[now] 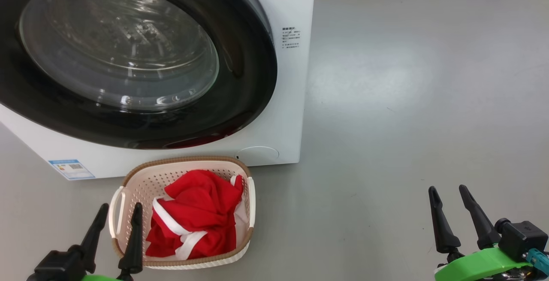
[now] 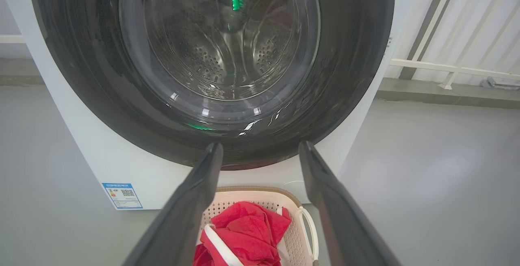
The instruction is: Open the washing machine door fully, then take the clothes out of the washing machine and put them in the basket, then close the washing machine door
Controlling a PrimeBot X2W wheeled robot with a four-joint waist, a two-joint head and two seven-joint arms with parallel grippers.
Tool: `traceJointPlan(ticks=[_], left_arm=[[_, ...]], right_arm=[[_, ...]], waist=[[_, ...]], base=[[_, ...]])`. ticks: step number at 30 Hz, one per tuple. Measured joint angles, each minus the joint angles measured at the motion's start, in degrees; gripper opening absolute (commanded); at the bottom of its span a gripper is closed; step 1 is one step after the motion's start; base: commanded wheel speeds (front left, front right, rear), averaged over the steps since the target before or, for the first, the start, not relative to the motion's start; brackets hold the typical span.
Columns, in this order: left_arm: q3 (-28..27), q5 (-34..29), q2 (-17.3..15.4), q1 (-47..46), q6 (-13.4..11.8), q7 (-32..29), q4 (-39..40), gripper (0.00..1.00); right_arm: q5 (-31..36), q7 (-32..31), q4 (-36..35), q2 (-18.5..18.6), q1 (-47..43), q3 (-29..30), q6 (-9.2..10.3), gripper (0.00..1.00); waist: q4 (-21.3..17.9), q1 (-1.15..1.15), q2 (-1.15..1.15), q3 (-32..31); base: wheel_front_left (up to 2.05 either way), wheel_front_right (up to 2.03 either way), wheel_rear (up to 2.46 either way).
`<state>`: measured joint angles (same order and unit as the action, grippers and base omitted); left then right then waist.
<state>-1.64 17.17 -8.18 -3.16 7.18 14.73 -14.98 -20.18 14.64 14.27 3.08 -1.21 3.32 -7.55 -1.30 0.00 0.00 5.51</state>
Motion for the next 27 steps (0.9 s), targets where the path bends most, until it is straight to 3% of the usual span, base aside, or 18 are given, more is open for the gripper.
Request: traceJointPlan(ticks=[17,18,27], left_arm=[[-0.5,0.2,0.1,0.9,0.0,0.0,0.6,1.0],[-0.5,0.2,0.1,0.8,0.0,0.0,0.5,0.0],[0.2,2.1,2.3,1.1,-0.1,-0.8,-3.6,0.0]], right_arm=[[0.0,0.0,-0.3,-0.2,0.0,0.1,0.0,1.0],[0.0,0.0,-0.1,-0.2,0.0,0.0,0.0,0.0],[-1.7,-0.5,4.0,-1.4,-0.1,-0.4,0.0,0.0]], waist=[[0.1,0.0,0.0,-0.3],[0.1,0.0,0.0,-0.3],[0.2,0.0,0.0,-0.5]], base=[[0.0,0.0,0.0],[0.0,0.0,0.0],[0.0,0.0,0.0]])
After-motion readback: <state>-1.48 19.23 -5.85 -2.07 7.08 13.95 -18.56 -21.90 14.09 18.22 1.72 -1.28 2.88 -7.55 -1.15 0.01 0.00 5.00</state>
